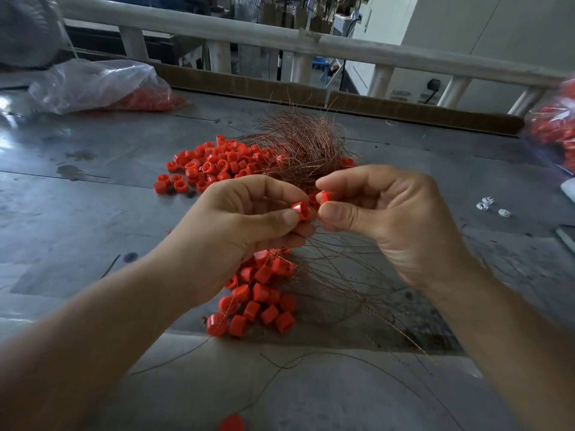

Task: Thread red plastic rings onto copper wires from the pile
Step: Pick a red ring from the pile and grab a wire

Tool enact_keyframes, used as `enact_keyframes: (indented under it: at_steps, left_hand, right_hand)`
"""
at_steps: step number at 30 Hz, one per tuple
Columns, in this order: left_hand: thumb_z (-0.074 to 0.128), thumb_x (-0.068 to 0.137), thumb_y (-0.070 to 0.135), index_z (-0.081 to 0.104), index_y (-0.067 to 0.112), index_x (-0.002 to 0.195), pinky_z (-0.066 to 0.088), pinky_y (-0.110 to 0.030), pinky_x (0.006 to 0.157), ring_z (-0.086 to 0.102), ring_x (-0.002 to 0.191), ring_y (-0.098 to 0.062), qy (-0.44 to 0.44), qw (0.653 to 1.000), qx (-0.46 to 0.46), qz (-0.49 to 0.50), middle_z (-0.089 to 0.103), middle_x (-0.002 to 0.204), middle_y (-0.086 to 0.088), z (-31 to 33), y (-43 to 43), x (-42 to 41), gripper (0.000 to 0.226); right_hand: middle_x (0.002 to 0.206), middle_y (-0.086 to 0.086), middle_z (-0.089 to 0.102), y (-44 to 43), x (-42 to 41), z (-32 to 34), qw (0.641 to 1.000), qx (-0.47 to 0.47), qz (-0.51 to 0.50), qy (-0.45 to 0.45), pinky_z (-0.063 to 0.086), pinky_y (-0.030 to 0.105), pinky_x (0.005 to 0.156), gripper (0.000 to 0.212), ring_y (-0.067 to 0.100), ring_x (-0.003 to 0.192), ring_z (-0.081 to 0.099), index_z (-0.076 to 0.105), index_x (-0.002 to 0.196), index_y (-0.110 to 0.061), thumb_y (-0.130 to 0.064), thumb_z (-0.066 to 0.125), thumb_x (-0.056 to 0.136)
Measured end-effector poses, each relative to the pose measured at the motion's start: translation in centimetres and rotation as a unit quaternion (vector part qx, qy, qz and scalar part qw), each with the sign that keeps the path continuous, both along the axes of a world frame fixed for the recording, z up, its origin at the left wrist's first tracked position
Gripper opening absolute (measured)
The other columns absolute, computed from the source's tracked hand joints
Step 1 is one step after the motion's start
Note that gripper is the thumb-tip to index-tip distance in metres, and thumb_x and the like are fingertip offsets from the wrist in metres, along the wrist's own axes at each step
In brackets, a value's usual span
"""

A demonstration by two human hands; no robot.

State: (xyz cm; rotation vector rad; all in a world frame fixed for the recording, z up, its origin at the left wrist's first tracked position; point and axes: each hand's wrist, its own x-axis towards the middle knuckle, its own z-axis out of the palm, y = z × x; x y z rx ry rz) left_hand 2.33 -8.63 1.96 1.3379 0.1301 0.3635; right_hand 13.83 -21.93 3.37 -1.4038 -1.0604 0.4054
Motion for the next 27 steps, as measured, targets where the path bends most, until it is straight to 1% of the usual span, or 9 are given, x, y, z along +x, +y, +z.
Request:
enact_keyframes:
  at_steps: [4, 7, 10, 14, 22, 25, 27]
  left_hand:
    - [0.064, 0.058, 0.01, 0.073, 0.013, 0.072, 0.054, -0.02, 0.06, 0.07, 0.069, -0.016, 0.001, 1.0, 0.012, 0.002, 0.071, 0.072, -0.007, 0.0, 0.0, 0.0, 0.016]
    - [0.064, 0.058, 0.009, 0.071, 0.011, 0.073, 0.054, -0.02, 0.059, 0.07, 0.068, -0.017, -0.001, 1.0, 0.007, 0.009, 0.07, 0.071, -0.008, 0.0, 0.0, 0.0, 0.016]
    - [0.063, 0.059, 0.008, 0.069, 0.008, 0.077, 0.053, -0.019, 0.058, 0.069, 0.067, -0.016, 0.0, 1.0, 0.013, 0.015, 0.07, 0.071, -0.008, 0.0, 0.0, 0.0, 0.018]
    - [0.064, 0.058, 0.009, 0.071, 0.012, 0.072, 0.054, -0.019, 0.059, 0.07, 0.067, -0.016, 0.004, 1.0, 0.016, 0.016, 0.071, 0.071, -0.008, 0.0, 0.0, 0.0, 0.016]
    - [0.064, 0.057, 0.01, 0.072, 0.013, 0.07, 0.054, -0.019, 0.059, 0.068, 0.063, -0.016, 0.009, 0.999, 0.041, 0.024, 0.07, 0.067, -0.007, -0.3, -0.3, 0.1, 0.016]
    - [0.063, 0.057, 0.008, 0.067, 0.01, 0.076, 0.055, -0.019, 0.057, 0.068, 0.06, -0.015, 0.009, 0.999, 0.041, 0.033, 0.07, 0.065, -0.007, -0.4, -0.5, 0.2, 0.019]
    - [0.063, 0.057, 0.009, 0.066, 0.01, 0.077, 0.055, -0.019, 0.057, 0.068, 0.059, -0.015, 0.009, 0.998, 0.051, 0.04, 0.07, 0.064, -0.007, -0.5, -0.7, 0.2, 0.02]
  right_hand:
    - [0.077, -0.002, 0.071, 0.1, 0.1, -0.2, 1.0, -0.013, 0.006, 0.008, 0.053, 0.019, 0.066, 0.025, 0.011, 0.075, 0.068, 0.068, 0.085, -0.02, -0.013, 0.07, 0.06]
    - [0.075, -0.002, 0.071, 0.2, 0.2, -0.2, 1.0, -0.013, 0.002, 0.017, 0.053, 0.019, 0.062, 0.024, 0.011, 0.072, 0.068, 0.067, 0.084, -0.018, -0.013, 0.069, 0.061]
    - [0.073, -0.003, 0.071, 0.2, 0.0, -0.3, 1.0, -0.013, -0.002, 0.008, 0.053, 0.019, 0.061, 0.023, 0.011, 0.068, 0.068, 0.068, 0.083, -0.019, -0.016, 0.069, 0.061]
    - [0.075, -0.008, 0.071, 0.3, -0.3, -0.4, 0.999, -0.017, -0.009, -0.045, 0.053, 0.018, 0.064, 0.023, 0.008, 0.07, 0.068, 0.068, 0.083, -0.023, -0.021, 0.07, 0.06]
    - [0.071, -0.013, 0.068, 0.3, -0.8, -0.7, 0.992, -0.013, -0.028, -0.123, 0.051, 0.013, 0.063, 0.019, 0.004, 0.068, 0.067, 0.067, 0.081, -0.023, -0.019, 0.07, 0.063]
    - [0.079, -0.012, 0.068, 0.3, -0.9, -0.8, 0.985, -0.022, -0.048, -0.165, 0.053, 0.016, 0.065, 0.021, 0.005, 0.07, 0.067, 0.066, 0.083, -0.024, -0.02, 0.07, 0.063]
    - [0.081, -0.011, 0.068, 0.2, -0.9, -0.8, 0.983, -0.027, -0.058, -0.175, 0.054, 0.019, 0.066, 0.021, 0.006, 0.071, 0.067, 0.066, 0.083, -0.026, -0.021, 0.071, 0.063]
